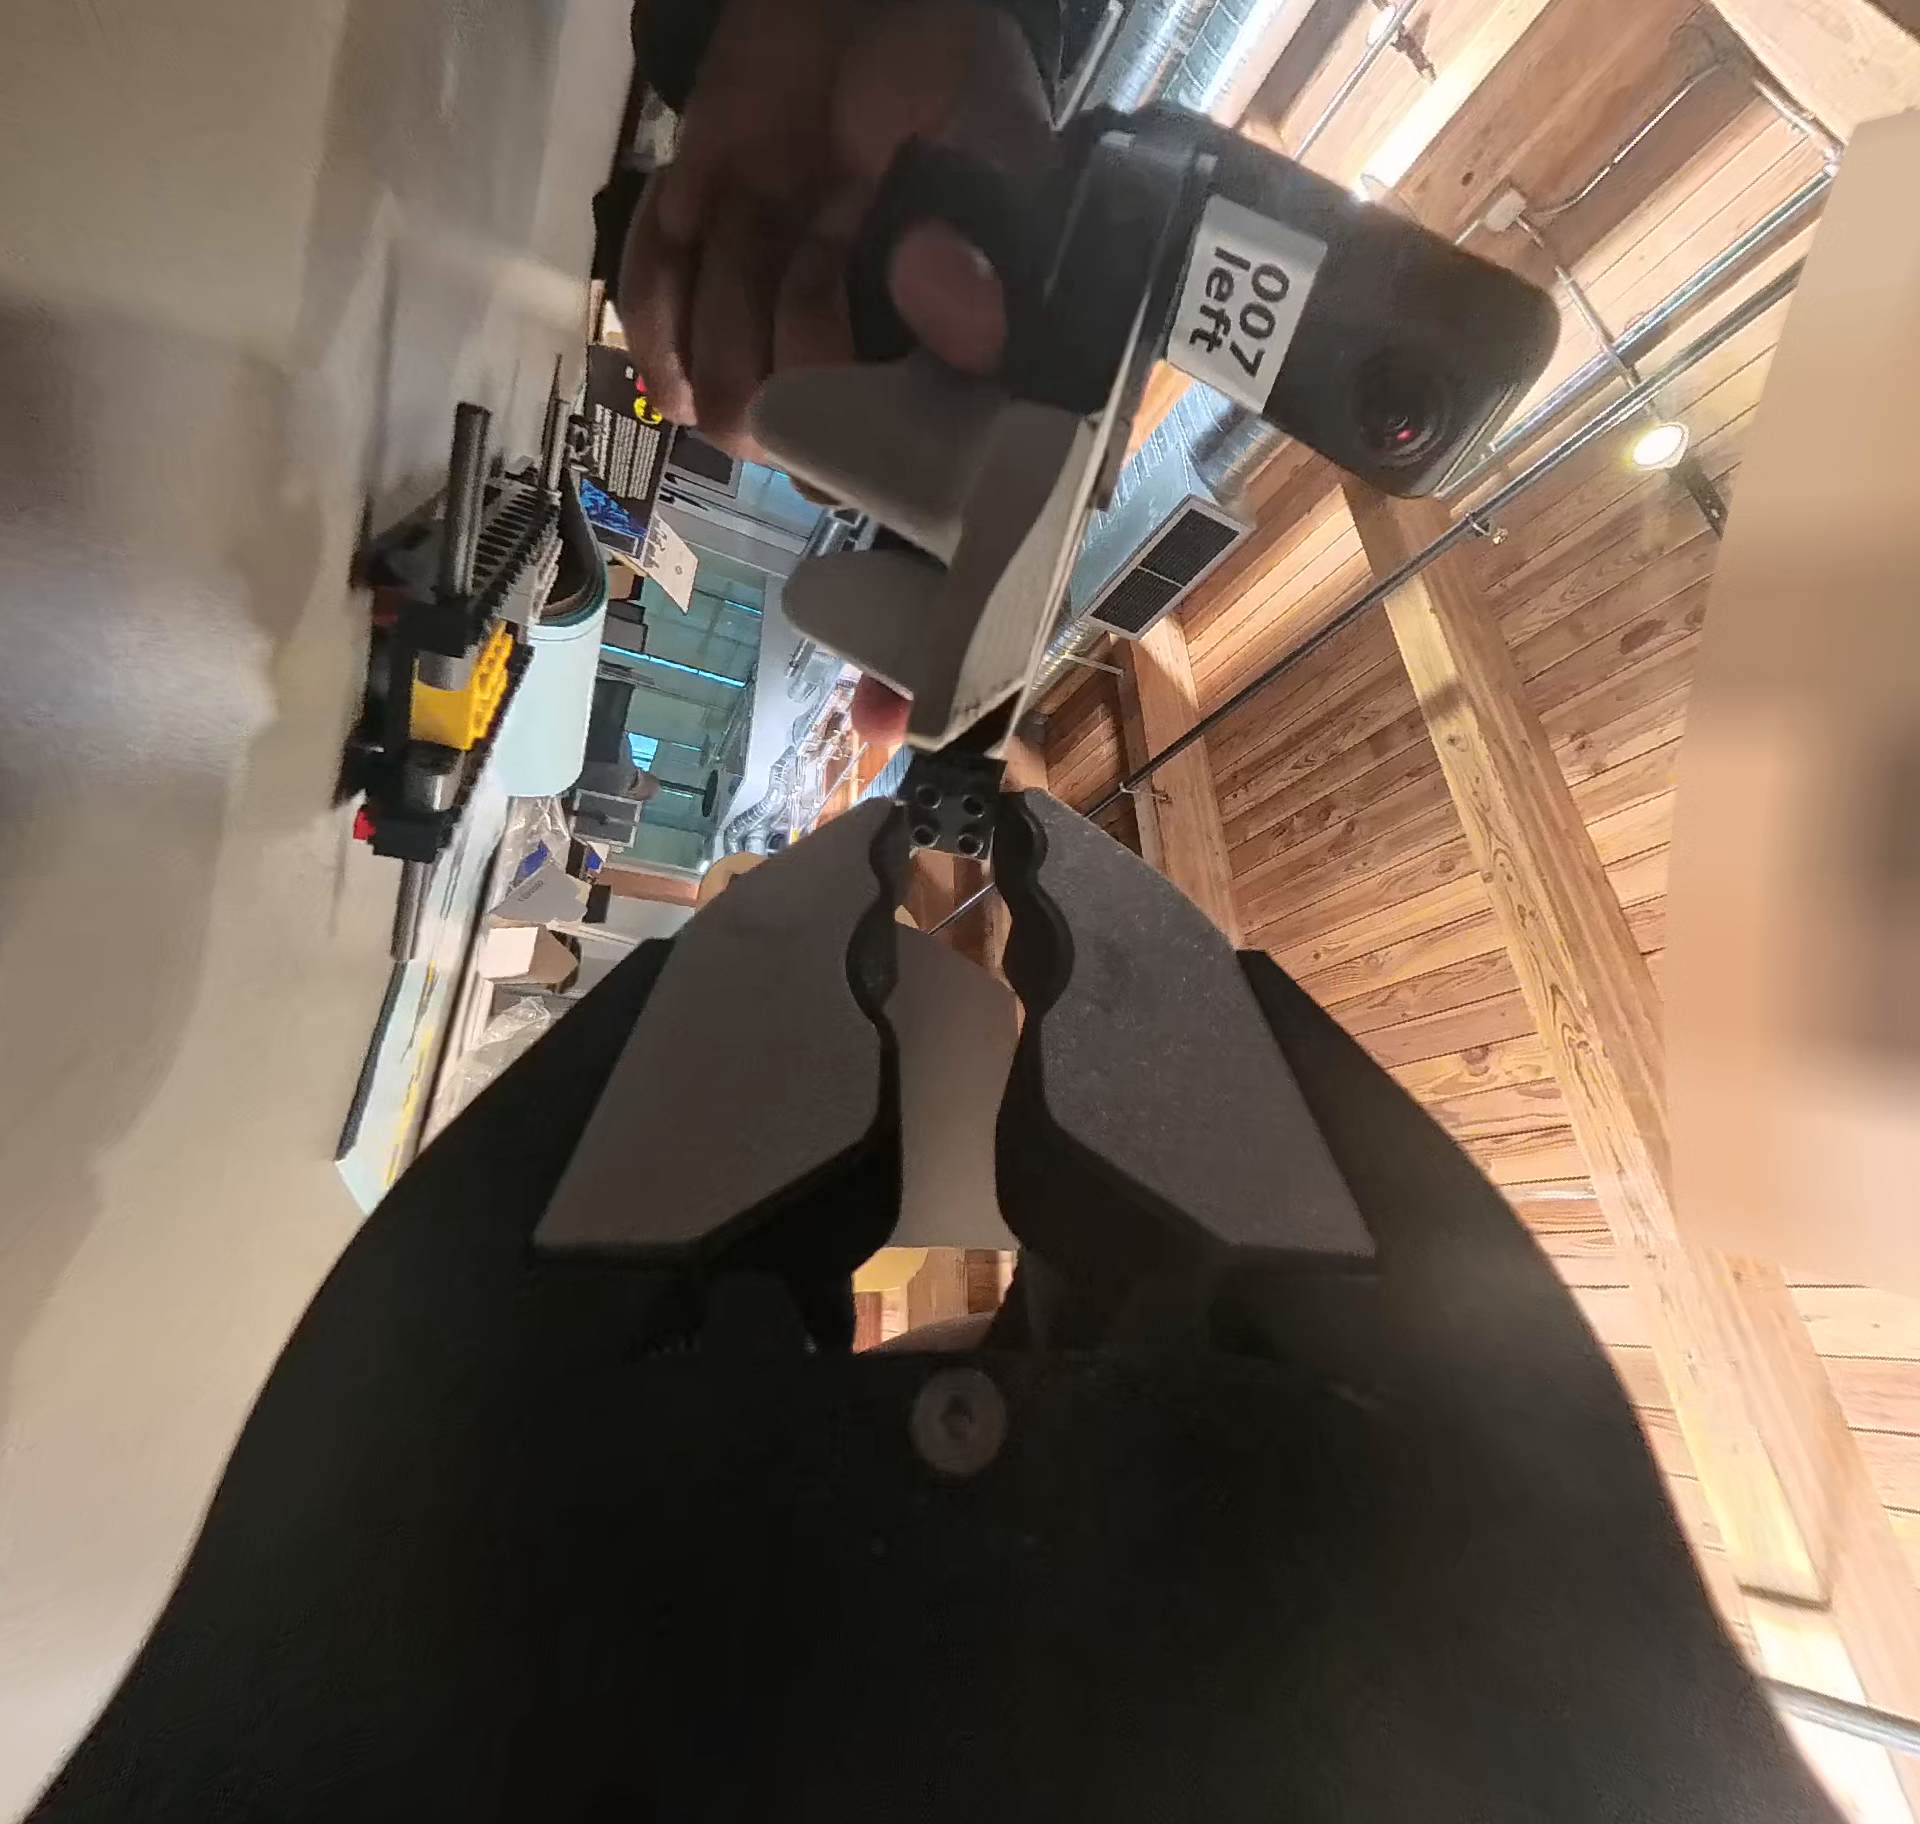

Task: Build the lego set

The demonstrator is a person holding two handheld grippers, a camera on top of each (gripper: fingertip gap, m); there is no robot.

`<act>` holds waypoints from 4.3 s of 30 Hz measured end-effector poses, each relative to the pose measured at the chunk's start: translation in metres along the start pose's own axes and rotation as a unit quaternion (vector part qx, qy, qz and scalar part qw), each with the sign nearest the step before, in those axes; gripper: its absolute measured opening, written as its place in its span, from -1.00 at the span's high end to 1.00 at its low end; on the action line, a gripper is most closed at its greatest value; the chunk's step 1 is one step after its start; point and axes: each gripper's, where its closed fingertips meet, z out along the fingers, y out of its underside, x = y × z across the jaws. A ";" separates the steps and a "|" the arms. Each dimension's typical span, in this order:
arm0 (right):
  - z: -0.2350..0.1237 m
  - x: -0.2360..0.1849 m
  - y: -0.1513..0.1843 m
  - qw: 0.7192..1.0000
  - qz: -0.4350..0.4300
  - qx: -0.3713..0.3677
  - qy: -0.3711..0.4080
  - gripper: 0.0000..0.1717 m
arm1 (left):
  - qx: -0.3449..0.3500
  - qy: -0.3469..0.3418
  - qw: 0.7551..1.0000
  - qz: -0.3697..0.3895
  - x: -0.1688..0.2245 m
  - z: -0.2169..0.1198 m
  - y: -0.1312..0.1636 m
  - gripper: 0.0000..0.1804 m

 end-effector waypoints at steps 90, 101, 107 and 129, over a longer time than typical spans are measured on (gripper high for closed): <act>-0.225 -0.093 0.280 0.520 0.551 -0.560 -0.336 0.90 | -0.172 -0.221 0.936 -0.214 -0.130 -0.071 0.093 0.72; -0.259 -0.101 0.290 0.495 0.495 -0.624 -0.348 0.90 | -0.198 -0.250 0.926 -0.200 -0.129 -0.095 0.136 0.70; -0.280 -0.092 0.297 0.491 0.473 -0.641 -0.352 0.90 | -0.178 -0.192 0.942 -0.209 -0.115 -0.087 0.128 0.67; -0.267 -0.107 0.282 0.497 0.490 -0.621 -0.356 0.86 | -0.174 -0.075 0.955 -0.229 -0.076 -0.058 0.112 0.58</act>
